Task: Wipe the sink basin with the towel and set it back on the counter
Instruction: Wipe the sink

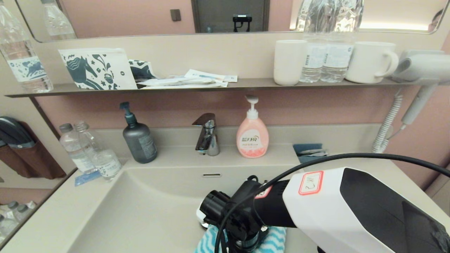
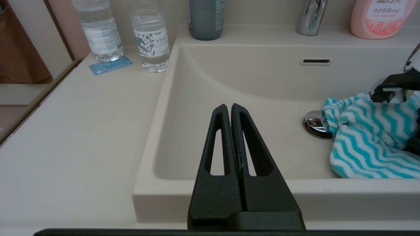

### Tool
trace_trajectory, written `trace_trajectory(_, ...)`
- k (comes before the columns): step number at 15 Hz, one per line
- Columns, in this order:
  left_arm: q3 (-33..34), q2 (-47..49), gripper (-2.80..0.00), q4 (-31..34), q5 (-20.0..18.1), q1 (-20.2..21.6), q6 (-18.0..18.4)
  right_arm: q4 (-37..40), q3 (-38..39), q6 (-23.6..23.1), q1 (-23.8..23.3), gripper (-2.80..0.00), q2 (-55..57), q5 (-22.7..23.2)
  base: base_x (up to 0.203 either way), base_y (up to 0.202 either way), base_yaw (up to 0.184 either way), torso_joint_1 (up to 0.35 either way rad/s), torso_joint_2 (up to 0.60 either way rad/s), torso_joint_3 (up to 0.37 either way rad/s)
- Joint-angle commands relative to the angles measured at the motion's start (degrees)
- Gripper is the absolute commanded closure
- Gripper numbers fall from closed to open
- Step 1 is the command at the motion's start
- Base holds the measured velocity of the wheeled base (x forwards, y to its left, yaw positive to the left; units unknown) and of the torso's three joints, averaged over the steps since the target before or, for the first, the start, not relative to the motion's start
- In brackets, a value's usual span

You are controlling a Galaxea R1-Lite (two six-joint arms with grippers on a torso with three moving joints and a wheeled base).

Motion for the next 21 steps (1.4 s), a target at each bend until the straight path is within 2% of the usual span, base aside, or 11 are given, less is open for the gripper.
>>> trace_trajectory(1,0.0,0.1,0.00,0.0,0.0,0.0,0.0,-3.3,-1.1,1.5,1.2,0.00,2.1,0.4,0.000,0.000,0.000,0.000,0.00,0.000)
trace_trajectory(5,0.0,0.1,0.00,0.0,0.0,0.0,0.0,-4.1,-6.8,4.4,2.6,0.00,3.8,0.6,0.000,0.000,0.000,0.000,0.00,0.000)
trace_trajectory(8,0.0,0.1,0.00,0.0,0.0,0.0,0.0,-5.3,-10.2,4.7,3.1,0.00,5.1,0.8,0.000,0.000,0.000,0.000,0.00,0.000)
trace_trajectory(14,0.0,0.1,0.00,0.0,0.0,0.0,0.0,-16.0,-10.2,10.2,5.9,0.00,6.0,0.9,0.000,0.000,0.000,0.000,0.00,0.000)
trace_trajectory(21,0.0,0.1,0.00,0.0,0.0,0.0,0.0,-27.2,-10.6,10.2,6.2,0.00,5.5,0.9,0.000,0.000,0.000,0.000,0.00,0.000)
